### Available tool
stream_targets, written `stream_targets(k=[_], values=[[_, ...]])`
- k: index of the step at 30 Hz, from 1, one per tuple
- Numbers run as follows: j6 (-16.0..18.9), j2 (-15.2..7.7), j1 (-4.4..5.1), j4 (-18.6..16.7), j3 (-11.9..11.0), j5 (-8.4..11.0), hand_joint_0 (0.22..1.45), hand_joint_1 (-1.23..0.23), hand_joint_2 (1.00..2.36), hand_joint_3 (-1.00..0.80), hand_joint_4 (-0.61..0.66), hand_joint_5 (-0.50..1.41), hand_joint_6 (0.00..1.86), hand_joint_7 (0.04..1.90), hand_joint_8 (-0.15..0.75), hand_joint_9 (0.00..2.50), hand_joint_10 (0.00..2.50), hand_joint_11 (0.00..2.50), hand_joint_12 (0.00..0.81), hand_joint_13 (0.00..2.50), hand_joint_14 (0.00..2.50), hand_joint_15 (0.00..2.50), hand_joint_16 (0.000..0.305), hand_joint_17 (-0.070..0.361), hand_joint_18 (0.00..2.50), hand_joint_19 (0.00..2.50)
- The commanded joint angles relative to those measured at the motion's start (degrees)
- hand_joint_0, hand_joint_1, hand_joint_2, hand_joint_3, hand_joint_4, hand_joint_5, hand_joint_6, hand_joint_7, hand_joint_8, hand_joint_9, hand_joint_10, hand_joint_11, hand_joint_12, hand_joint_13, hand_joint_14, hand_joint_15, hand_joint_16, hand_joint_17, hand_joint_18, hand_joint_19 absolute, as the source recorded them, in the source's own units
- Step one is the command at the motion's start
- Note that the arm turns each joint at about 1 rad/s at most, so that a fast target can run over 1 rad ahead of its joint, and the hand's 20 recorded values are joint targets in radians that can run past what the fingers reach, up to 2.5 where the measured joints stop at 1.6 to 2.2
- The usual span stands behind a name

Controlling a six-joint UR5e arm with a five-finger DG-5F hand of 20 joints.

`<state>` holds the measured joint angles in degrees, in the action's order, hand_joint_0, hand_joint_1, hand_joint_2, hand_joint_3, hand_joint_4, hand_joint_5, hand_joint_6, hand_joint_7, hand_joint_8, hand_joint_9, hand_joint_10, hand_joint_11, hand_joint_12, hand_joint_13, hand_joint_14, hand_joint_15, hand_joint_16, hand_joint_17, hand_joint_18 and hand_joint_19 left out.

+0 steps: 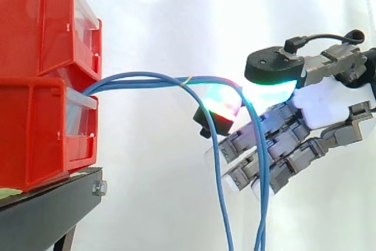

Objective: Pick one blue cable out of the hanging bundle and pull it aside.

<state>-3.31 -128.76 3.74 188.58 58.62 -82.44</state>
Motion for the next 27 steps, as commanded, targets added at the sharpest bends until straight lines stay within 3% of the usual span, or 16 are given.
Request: stream_targets(k=[1,6,10,18,23,27], values=[[0.1,0.0,0.04,0.0,0.0,0.00,0.75,-0.99,1.01,-0.08,-0.30,-0.07,0.94,1.03,0.137,0.51,0.00,0.04,0.330,0.33,0.01,0.19,0.045,0.101,0.34,0.44],[0.1,0.0,0.04,0.1,0.0,-0.44,0.79,-0.99,1.01,-0.32,-0.29,-0.08,0.95,0.90,0.140,0.52,0.00,0.06,0.328,0.33,0.01,0.20,0.044,0.098,0.32,0.45],[0.1,0.0,0.04,0.1,0.0,-0.70,0.64,-0.94,1.00,-0.50,-0.14,-0.06,0.91,0.82,0.162,0.61,0.01,0.11,0.336,0.38,0.01,0.21,0.045,0.100,0.36,0.46],[0.1,0.0,0.04,0.1,0.0,-0.70,0.48,-0.78,1.00,-0.50,-0.13,-0.04,0.87,0.87,0.202,0.77,0.01,0.16,0.372,0.45,0.01,0.25,0.052,0.117,0.43,0.50],[0.1,0.0,-0.05,0.1,0.0,-0.70,0.50,-0.70,1.00,-0.50,-0.13,-0.04,0.87,0.88,0.203,0.82,0.01,0.19,0.371,0.50,0.01,0.27,0.052,0.117,0.45,0.53],[0.1,0.0,0.04,0.1,0.1,-0.70,0.56,-0.71,1.01,-0.38,-0.12,-0.04,0.87,0.89,0.193,0.86,0.01,0.22,0.354,0.51,0.01,0.29,0.048,0.109,0.45,0.55]])
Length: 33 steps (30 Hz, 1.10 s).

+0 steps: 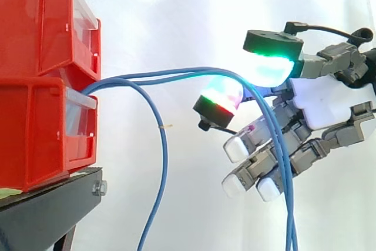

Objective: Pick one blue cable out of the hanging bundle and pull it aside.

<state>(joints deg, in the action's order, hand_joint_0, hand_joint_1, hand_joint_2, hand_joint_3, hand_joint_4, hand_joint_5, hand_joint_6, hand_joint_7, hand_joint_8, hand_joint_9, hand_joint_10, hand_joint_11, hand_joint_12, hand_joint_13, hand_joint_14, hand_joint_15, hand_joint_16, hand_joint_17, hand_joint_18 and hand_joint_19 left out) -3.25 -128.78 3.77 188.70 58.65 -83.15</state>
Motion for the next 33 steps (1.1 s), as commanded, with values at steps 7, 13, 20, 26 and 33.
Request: stream_targets(k=[7,13,20,26,33], values=[[0.0,0.0,0.10,0.0,0.0,0.00,0.57,-0.85,1.01,-0.16,-0.08,-0.04,0.87,0.95,0.239,0.91,0.01,0.27,0.402,0.61,0.01,0.32,0.058,0.130,0.57,0.52],[0.0,-0.1,0.36,0.0,0.1,0.00,0.51,-0.67,1.17,-0.14,-0.03,0.00,0.81,0.95,0.229,1.01,0.00,0.04,0.416,0.64,0.01,0.22,0.068,0.153,0.66,0.49],[0.0,0.0,0.45,0.0,0.1,0.09,0.53,-0.66,1.13,-0.13,0.03,0.01,0.77,1.00,0.225,1.02,0.00,0.04,0.411,0.64,0.01,0.23,0.067,0.150,0.65,0.50],[0.0,0.0,0.54,0.2,0.1,0.00,0.57,-0.73,1.00,-0.11,0.02,-0.01,0.81,1.01,0.260,1.05,0.01,0.19,0.430,0.68,0.01,0.28,0.065,0.147,0.68,0.51],[0.0,0.0,0.54,0.2,0.1,0.09,0.60,-0.95,1.02,-0.10,0.08,-0.04,0.89,0.98,0.255,1.01,0.02,0.36,0.389,0.69,0.02,0.37,0.055,0.125,0.65,0.55]])
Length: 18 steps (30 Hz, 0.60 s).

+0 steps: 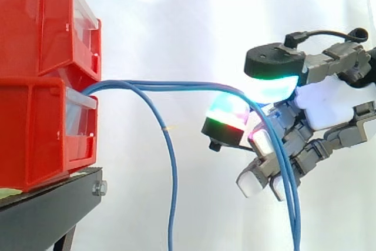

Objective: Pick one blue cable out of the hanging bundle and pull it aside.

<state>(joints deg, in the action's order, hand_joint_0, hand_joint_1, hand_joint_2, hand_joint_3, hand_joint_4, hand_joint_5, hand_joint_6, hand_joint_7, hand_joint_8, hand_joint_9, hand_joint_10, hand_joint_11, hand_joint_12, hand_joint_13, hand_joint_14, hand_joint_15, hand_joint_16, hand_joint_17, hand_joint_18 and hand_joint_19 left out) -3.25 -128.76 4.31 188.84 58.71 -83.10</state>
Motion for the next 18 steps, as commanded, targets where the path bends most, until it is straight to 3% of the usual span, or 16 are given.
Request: stream_targets(k=[1,5,9,13,18], values=[[0.0,-0.1,0.00,0.1,0.0,-0.04,0.63,-0.98,1.02,-0.09,0.09,-0.05,0.90,0.99,0.252,1.01,0.02,0.39,0.382,0.70,0.02,0.39,0.054,0.121,0.65,0.56],[0.0,0.0,0.00,0.3,0.0,-0.04,0.67,-0.99,1.02,-0.10,0.09,-0.05,0.90,1.04,0.239,1.02,0.02,0.41,0.372,0.72,0.02,0.40,0.051,0.116,0.66,0.57],[0.0,-0.1,0.00,0.9,0.0,-0.04,0.65,-0.96,1.02,-0.19,0.12,-0.04,0.91,0.93,0.231,1.04,0.02,0.36,0.372,0.72,0.02,0.40,0.052,0.116,0.66,0.59],[0.0,0.0,0.00,1.0,0.0,-0.04,0.58,-0.77,1.01,-0.31,0.10,-0.02,0.87,0.93,0.223,1.08,0.01,0.26,0.376,0.72,0.02,0.38,0.053,0.120,0.66,0.60],[0.0,0.0,0.00,1.0,0.0,-0.04,0.59,-0.74,1.01,-0.26,0.05,-0.02,0.86,0.97,0.242,1.10,0.01,0.28,0.391,0.74,0.02,0.38,0.056,0.125,0.67,0.59]])
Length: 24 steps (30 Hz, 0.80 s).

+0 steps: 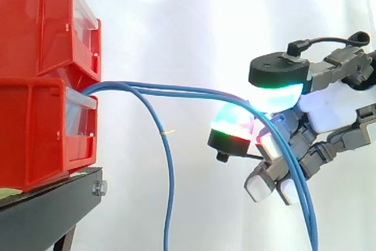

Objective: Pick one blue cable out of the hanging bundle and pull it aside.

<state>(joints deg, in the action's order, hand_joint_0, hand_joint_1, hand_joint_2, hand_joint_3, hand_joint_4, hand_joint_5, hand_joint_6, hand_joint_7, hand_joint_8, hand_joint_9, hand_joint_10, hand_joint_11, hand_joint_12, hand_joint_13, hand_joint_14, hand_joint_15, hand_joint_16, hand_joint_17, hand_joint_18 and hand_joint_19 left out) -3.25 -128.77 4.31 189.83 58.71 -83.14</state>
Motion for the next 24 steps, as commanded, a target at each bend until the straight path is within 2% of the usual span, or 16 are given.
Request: stream_targets(k=[1,2,4,5,6,8,13,17,19,21,24], values=[[0.0,0.0,0.00,0.0,0.0,0.00,0.59,-0.77,1.01,-0.24,0.04,-0.02,0.86,1.00,0.248,1.10,0.01,0.29,0.396,0.74,0.02,0.38,0.056,0.126,0.68,0.59],[0.0,0.0,0.00,0.0,0.0,0.00,0.59,-0.82,1.01,-0.18,0.04,-0.02,0.87,1.05,0.259,1.08,0.01,0.33,0.395,0.74,0.02,0.39,0.056,0.127,0.69,0.58],[0.0,0.0,0.00,0.1,0.0,0.00,0.60,-0.88,1.02,-0.13,0.05,-0.03,0.90,0.97,0.260,1.06,0.02,0.38,0.395,0.74,0.02,0.40,0.055,0.124,0.69,0.58],[0.0,0.0,0.00,0.2,0.0,0.00,0.64,-0.96,1.02,-0.08,0.07,-0.05,0.91,0.95,0.265,1.02,0.02,0.43,0.398,0.74,0.02,0.42,0.055,0.124,0.69,0.58],[0.0,0.0,0.00,0.2,0.0,0.00,0.67,-0.98,1.02,-0.05,0.04,-0.05,0.92,1.02,0.259,1.01,0.02,0.43,0.391,0.73,0.02,0.42,0.054,0.121,0.68,0.58],[0.0,0.0,0.09,0.7,0.0,-0.09,0.69,-0.98,1.02,-0.05,0.04,-0.06,0.92,1.01,0.250,1.02,0.02,0.46,0.385,0.73,0.02,0.42,0.053,0.118,0.67,0.58],[0.0,0.0,0.00,1.3,0.0,-0.35,0.64,-0.95,1.01,-0.25,0.13,-0.04,0.91,0.89,0.226,1.06,0.02,0.38,0.373,0.73,0.02,0.41,0.051,0.116,0.66,0.61],[0.0,0.0,0.09,1.7,-0.1,-0.44,0.59,-0.80,1.01,-0.30,0.10,-0.02,0.88,0.91,0.230,1.11,0.01,0.31,0.388,0.74,0.02,0.39,0.056,0.125,0.68,0.60],[0.0,0.0,0.09,1.7,-0.1,-0.44,0.59,-0.80,1.01,-0.30,0.10,-0.02,0.88,0.92,0.235,1.11,0.01,0.31,0.387,0.74,0.02,0.39,0.055,0.125,0.68,0.60],[0.0,0.0,0.09,1.7,-0.1,-0.44,0.64,-0.88,1.01,-0.26,0.08,-0.03,0.89,1.02,0.245,1.09,0.02,0.38,0.370,0.75,0.02,0.42,0.051,0.114,0.67,0.61],[0.0,0.1,0.09,1.7,-0.1,-0.44,0.71,-0.99,1.02,-0.20,0.09,-0.04,0.92,0.93,0.246,1.06,0.02,0.44,0.376,0.75,0.02,0.43,0.050,0.114,0.69,0.59]])
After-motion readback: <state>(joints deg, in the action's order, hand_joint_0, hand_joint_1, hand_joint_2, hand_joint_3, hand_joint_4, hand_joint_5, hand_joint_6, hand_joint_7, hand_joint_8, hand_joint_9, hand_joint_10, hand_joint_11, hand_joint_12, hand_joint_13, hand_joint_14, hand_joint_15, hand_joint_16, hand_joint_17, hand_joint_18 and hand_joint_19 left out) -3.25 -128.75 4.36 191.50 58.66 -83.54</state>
